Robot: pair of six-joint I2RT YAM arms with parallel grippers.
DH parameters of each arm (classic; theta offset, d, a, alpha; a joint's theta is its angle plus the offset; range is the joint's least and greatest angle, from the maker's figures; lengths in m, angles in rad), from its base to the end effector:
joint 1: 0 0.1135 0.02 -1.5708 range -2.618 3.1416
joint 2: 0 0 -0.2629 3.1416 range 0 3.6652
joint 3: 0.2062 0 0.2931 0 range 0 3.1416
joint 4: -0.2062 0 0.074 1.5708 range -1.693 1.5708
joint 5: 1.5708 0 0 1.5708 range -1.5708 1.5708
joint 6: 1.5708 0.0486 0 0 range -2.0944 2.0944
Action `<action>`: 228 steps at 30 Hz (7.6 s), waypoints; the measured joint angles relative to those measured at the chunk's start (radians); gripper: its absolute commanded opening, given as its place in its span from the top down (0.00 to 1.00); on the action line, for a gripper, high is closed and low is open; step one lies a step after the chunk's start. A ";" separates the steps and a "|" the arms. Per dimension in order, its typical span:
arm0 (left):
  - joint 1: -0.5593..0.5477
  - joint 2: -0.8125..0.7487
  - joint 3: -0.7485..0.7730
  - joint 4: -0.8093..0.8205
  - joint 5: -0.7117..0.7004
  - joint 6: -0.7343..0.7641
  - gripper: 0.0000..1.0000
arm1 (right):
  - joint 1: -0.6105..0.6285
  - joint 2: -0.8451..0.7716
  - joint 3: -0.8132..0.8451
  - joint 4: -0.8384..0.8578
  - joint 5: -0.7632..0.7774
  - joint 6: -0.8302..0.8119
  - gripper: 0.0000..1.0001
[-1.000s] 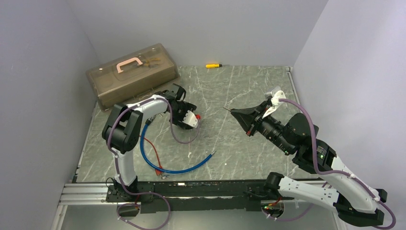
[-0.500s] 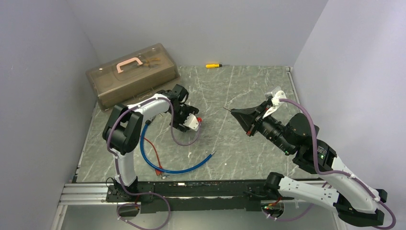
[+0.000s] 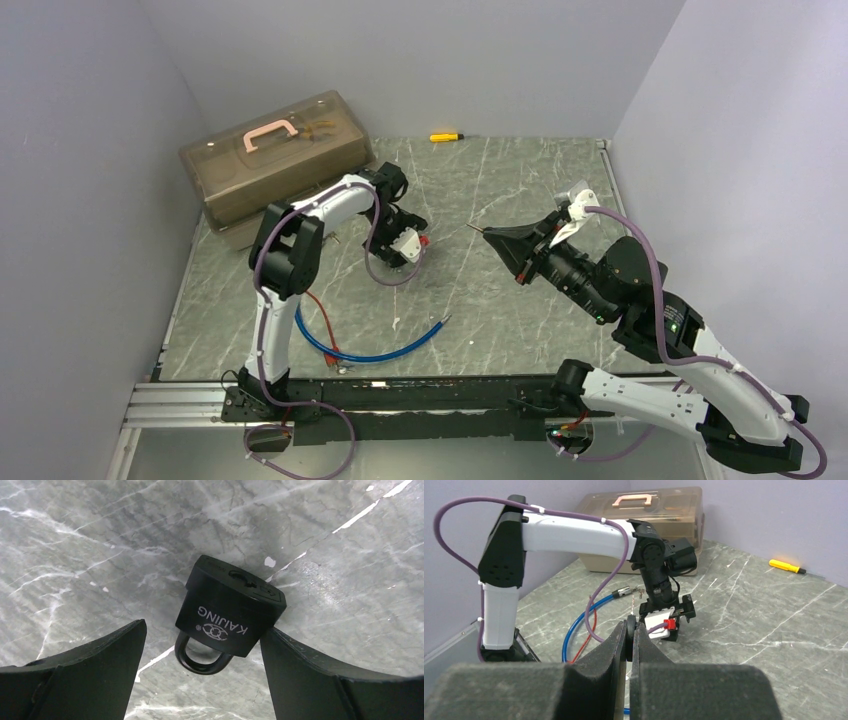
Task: Unlock with the key
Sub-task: Move the lock to the center of the board, then pick up the lock from the center of the board.
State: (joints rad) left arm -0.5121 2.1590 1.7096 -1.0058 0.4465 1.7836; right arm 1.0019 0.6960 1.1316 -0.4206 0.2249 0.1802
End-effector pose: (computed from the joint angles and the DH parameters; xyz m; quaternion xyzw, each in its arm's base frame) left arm 0.3941 -0.2456 0.1446 0.8930 0.3879 -0.1444 0.1766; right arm 0.1031 0.1411 0.4593 -0.2052 0.6712 0.3291 0.6317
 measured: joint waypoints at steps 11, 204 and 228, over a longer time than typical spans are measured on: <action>-0.030 0.019 0.004 -0.068 -0.034 0.060 0.30 | 0.000 -0.005 0.000 -0.001 0.001 0.000 1.00; -0.343 -0.355 -0.549 0.043 -0.130 0.146 1.00 | -0.005 -0.092 0.085 -0.155 0.055 0.060 1.00; -0.399 -1.601 -0.878 0.511 -0.034 -0.312 1.00 | -0.005 0.027 0.192 -0.162 0.033 0.013 1.00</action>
State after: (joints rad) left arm -0.9112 0.5583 0.8318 -0.4946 0.4126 1.4719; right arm 0.9974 0.7227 1.3231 -0.5827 0.2577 0.1936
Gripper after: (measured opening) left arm 0.574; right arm 0.059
